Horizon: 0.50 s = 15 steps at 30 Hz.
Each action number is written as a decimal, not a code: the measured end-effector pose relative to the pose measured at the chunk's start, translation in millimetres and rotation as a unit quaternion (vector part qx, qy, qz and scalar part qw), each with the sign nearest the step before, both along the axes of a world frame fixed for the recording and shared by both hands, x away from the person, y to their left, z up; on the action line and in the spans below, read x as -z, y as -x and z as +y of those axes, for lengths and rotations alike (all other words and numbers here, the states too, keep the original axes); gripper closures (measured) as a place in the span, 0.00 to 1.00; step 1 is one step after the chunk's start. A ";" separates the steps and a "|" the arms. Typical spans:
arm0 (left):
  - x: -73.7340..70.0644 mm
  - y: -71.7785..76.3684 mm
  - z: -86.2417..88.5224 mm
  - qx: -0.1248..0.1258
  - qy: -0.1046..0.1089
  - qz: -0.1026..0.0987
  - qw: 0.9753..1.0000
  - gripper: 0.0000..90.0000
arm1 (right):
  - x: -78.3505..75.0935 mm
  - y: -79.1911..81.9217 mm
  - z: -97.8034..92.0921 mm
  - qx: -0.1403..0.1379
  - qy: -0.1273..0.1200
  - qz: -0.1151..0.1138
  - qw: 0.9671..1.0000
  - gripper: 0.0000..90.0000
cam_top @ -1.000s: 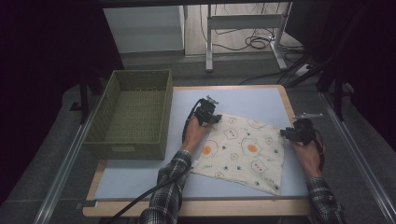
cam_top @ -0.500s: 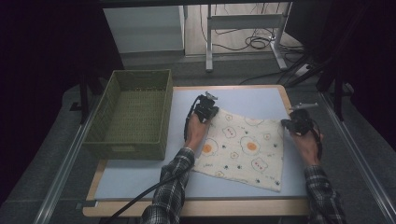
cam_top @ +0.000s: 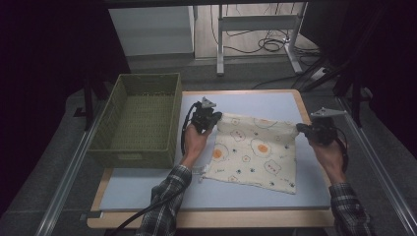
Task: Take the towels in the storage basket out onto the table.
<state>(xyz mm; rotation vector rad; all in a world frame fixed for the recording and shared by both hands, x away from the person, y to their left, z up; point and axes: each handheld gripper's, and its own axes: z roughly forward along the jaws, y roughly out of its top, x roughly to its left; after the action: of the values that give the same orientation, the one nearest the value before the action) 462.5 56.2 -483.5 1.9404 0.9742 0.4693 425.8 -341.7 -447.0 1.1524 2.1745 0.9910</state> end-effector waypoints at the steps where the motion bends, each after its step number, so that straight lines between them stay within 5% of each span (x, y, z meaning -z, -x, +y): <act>1: 0.0 6.5 0.7 0.005 -0.004 -0.002 1.000 0.98 | 0.2 6.1 -0.4 -0.005 -0.001 -0.001 1.000 0.97; 6: 6.1 38.4 5.8 0.017 -0.001 -0.011 1.000 0.98 | 8.0 35.0 -2.7 -0.028 -0.003 0.003 1.000 0.97; 15: 21.3 84.5 20.9 0.052 0.012 0.004 0.999 0.98 | 24.6 91.7 -5.0 -0.069 -0.021 0.013 0.997 0.97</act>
<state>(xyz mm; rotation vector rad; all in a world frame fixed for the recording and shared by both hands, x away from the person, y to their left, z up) 378.0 77.1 -504.9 1.9618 0.8749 0.3871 334.1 -346.7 -471.5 1.0504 2.2886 1.0910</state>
